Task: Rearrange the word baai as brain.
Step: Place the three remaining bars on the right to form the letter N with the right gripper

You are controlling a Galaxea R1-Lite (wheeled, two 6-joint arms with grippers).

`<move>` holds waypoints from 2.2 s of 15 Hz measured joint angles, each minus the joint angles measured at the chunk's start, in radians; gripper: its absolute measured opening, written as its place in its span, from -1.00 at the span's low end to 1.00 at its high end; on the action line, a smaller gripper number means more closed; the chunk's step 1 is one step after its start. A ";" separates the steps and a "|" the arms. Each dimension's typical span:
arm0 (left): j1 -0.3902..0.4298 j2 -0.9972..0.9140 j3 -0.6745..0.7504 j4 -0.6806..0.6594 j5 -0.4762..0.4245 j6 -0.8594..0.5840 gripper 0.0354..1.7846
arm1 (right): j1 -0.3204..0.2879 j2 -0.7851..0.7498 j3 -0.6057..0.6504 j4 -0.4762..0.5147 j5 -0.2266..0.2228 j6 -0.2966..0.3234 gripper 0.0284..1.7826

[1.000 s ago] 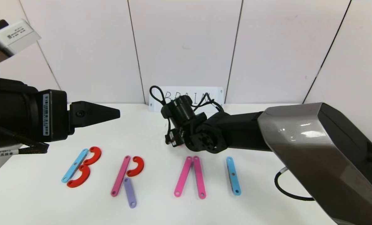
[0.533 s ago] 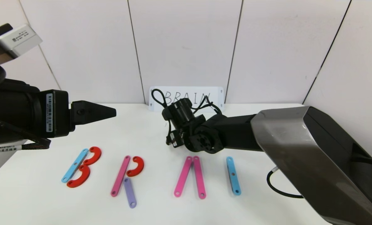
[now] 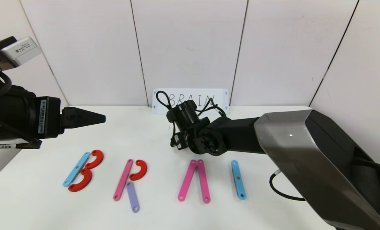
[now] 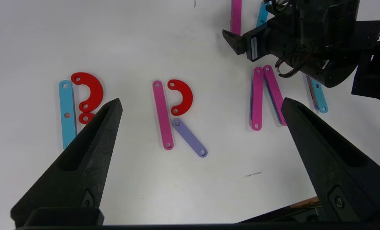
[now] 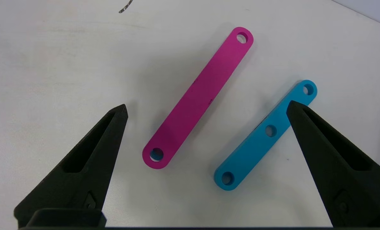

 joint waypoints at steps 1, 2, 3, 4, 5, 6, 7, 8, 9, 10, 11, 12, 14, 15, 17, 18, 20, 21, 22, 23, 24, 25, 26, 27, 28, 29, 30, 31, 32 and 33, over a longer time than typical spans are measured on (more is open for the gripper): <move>0.008 0.003 0.001 -0.001 -0.002 0.001 0.95 | 0.000 0.009 -0.013 0.001 0.000 0.000 0.95; 0.012 0.005 0.002 0.000 -0.003 0.002 0.95 | -0.001 0.020 -0.027 0.004 0.000 -0.002 0.95; 0.014 0.007 0.003 -0.001 -0.004 0.002 0.95 | -0.002 0.030 -0.034 0.003 -0.001 -0.003 0.95; 0.016 0.009 0.003 0.000 -0.003 0.003 0.95 | -0.001 0.039 -0.038 0.003 -0.001 -0.003 0.95; 0.016 0.009 0.004 -0.001 -0.003 0.003 0.95 | 0.000 0.047 -0.040 0.002 -0.001 -0.003 0.95; 0.016 0.010 0.004 -0.001 -0.003 0.003 0.95 | -0.002 0.053 -0.040 0.003 -0.001 -0.003 0.95; 0.016 0.011 0.004 -0.001 -0.003 0.003 0.95 | -0.004 0.057 -0.041 0.002 -0.001 -0.002 0.95; 0.016 0.012 0.005 -0.001 -0.004 0.003 0.95 | -0.007 0.059 -0.041 0.003 -0.001 -0.002 0.95; 0.016 0.013 0.005 0.000 -0.005 0.003 0.95 | -0.009 0.060 -0.042 0.003 -0.001 -0.002 0.95; 0.016 0.014 0.005 -0.001 -0.005 0.002 0.95 | -0.010 0.060 -0.042 0.002 -0.001 -0.002 0.95; 0.016 0.014 0.006 -0.001 -0.005 0.003 0.95 | -0.014 0.060 -0.042 -0.001 -0.001 -0.002 0.95; 0.016 0.014 0.006 -0.001 -0.005 0.003 0.95 | -0.021 0.060 -0.043 -0.003 -0.001 -0.002 0.95; 0.016 0.015 0.006 -0.001 -0.006 0.003 0.95 | -0.036 0.060 -0.043 -0.005 -0.002 -0.002 0.95; 0.016 0.015 0.006 -0.001 -0.009 0.004 0.95 | -0.039 0.059 -0.043 -0.007 -0.003 -0.002 0.95; 0.016 0.016 0.007 0.000 -0.010 0.005 0.95 | -0.041 0.056 -0.044 -0.009 -0.001 -0.001 0.95; 0.016 0.016 0.008 0.000 -0.010 0.007 0.95 | -0.044 0.053 -0.044 -0.010 0.000 0.001 0.95; 0.016 0.016 0.011 0.000 -0.010 0.014 0.95 | -0.044 0.050 -0.048 -0.022 0.001 0.022 0.95; 0.016 0.016 0.013 0.000 -0.010 0.014 0.95 | -0.038 0.048 -0.049 -0.028 0.001 0.038 0.95; 0.016 0.016 0.013 0.000 -0.010 0.014 0.95 | -0.034 0.046 -0.050 -0.029 0.002 0.056 0.95; 0.016 0.016 0.014 0.000 -0.011 0.014 0.95 | -0.032 0.045 -0.050 -0.029 0.003 0.082 0.95; 0.016 0.016 0.014 0.000 -0.011 0.014 0.95 | -0.031 0.044 -0.050 -0.028 0.003 0.107 0.95; 0.016 0.016 0.014 0.000 -0.011 0.015 0.95 | -0.029 0.045 -0.050 -0.027 0.003 0.120 0.95; 0.016 0.016 0.014 -0.001 -0.011 0.015 0.95 | -0.025 0.045 -0.050 -0.027 0.003 0.122 0.95; 0.016 0.016 0.015 0.000 -0.011 0.015 0.95 | -0.023 0.045 -0.050 -0.027 0.004 0.123 0.95; 0.016 0.016 0.015 0.000 -0.011 0.015 0.95 | -0.023 0.046 -0.050 -0.027 0.004 0.125 0.95; 0.016 0.016 0.016 -0.001 -0.011 0.016 0.95 | -0.024 0.049 -0.050 -0.027 0.004 0.126 0.95; 0.016 0.016 0.016 0.000 -0.011 0.016 0.95 | -0.025 0.053 -0.050 -0.028 0.003 0.128 0.95; 0.016 0.016 0.016 -0.001 -0.011 0.016 0.95 | -0.022 0.059 -0.050 -0.028 0.003 0.130 0.95; 0.016 0.016 0.016 -0.001 -0.011 0.015 0.95 | -0.019 0.063 -0.050 -0.028 0.004 0.132 0.95; 0.016 0.017 0.016 0.000 -0.011 0.016 0.95 | -0.017 0.066 -0.050 -0.030 0.003 0.133 0.95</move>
